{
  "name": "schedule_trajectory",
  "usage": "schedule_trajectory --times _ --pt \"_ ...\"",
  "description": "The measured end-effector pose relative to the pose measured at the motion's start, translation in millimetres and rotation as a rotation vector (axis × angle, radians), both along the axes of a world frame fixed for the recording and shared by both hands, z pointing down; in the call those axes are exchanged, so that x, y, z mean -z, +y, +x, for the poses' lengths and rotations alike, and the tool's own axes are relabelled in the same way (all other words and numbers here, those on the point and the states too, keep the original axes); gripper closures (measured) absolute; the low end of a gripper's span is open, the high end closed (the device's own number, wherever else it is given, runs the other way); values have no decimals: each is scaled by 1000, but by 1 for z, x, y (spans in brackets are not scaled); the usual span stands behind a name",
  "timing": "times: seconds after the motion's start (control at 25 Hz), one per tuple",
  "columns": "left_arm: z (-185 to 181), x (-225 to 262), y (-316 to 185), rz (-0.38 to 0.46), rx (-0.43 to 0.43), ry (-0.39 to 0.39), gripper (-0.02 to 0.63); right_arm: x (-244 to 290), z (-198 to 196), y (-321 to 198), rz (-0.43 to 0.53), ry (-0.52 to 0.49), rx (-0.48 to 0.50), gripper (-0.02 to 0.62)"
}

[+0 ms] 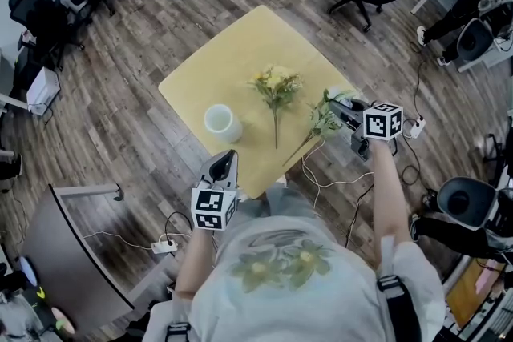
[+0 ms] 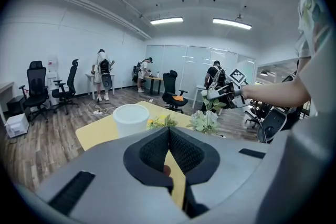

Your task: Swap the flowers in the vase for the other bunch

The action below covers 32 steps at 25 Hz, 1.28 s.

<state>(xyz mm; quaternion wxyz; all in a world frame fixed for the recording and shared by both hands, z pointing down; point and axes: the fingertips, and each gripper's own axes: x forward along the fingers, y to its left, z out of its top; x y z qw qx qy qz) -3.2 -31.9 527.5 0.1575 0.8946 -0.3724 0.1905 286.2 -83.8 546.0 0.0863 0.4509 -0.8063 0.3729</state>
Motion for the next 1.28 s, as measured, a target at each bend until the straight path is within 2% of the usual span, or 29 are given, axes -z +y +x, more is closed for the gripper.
schedule_trajectory --times 0.16,0.24,0.64,0.92,1.08,1.28 --pt "7 -2 -5 -12 5 -5 591 -34 7 -10 -59 172 62 524" --pt "8 -5 -7 -23 8 -9 591 -49 7 -16 -72 220 59 523" --pt "4 -21 -18 -57 14 -18 591 -110 2 -43 -91 236 -107 512" --pt "14 -27 -24 -72 -4 -16 591 -139 11 -42 -114 277 -166 482" --pt "17 -29 -23 -76 -16 -16 591 -147 14 -40 -126 343 -173 393" --pt "18 -30 -25 -76 -25 -16 591 -139 24 -42 -101 438 -224 361"
